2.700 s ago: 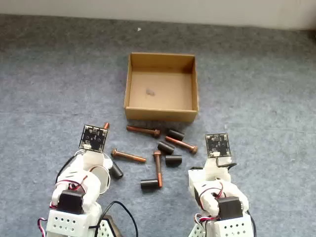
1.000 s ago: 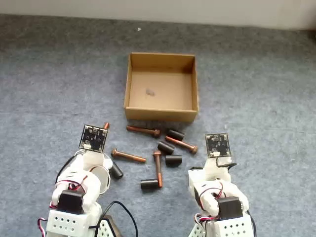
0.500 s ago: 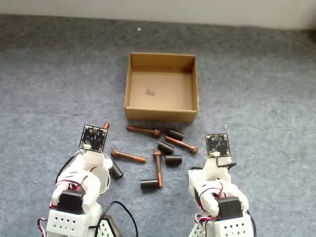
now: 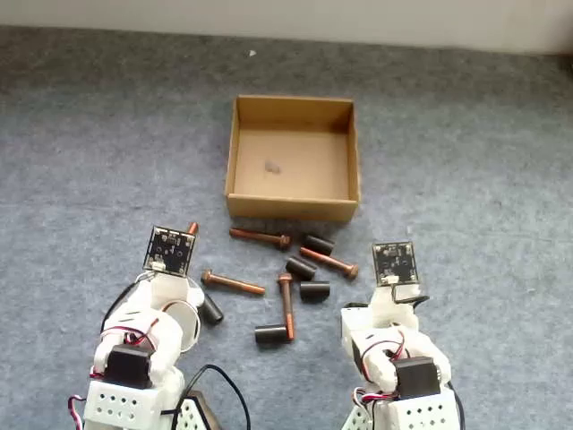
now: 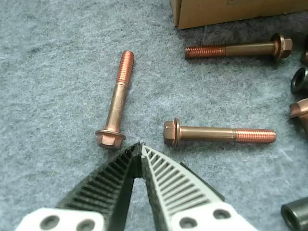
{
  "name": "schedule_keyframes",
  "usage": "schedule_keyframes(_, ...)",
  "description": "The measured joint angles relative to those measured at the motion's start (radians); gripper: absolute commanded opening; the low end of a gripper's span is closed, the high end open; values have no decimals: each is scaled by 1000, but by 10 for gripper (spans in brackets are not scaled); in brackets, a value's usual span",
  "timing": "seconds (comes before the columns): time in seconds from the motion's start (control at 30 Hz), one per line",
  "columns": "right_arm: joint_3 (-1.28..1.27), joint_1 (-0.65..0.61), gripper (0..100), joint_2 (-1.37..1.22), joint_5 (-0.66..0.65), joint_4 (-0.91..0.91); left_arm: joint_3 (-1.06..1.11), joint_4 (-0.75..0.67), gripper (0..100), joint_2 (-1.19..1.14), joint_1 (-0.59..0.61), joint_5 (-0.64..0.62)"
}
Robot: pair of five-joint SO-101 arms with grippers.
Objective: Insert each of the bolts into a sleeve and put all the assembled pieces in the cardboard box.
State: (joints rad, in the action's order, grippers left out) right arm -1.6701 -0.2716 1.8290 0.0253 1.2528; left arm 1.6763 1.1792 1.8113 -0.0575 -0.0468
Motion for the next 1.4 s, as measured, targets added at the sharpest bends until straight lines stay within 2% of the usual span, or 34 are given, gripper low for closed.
schedule_keyframes(0.2,0,63,14,0,-23,0,0,0,8,0,0,0)
schedule_keyframes(0.37,5,83,14,0,-265,-2,0,0,8,0,0,0)
schedule_keyframes(0.43,6,87,18,0,-324,-28,0,0,8,0,0,0)
schedule_keyframes(0.57,11,112,94,0,-365,-72,0,0,8,0,0,0)
schedule_keyframes(0.77,170,130,101,-18,-381,-58,0,0,8,0,0,0)
schedule_keyframes(0.93,402,94,106,-245,-381,-28,0,0,8,0,0,0)
schedule_keyframes(1.03,557,63,111,-454,-381,-28,0,0,8,0,0,0)
schedule_keyframes(1.17,730,11,168,-766,-381,-28,0,0,8,0,0,0)
schedule_keyframes(1.4,961,-92,170,-1218,-410,-28,0,0,8,0,0,0)
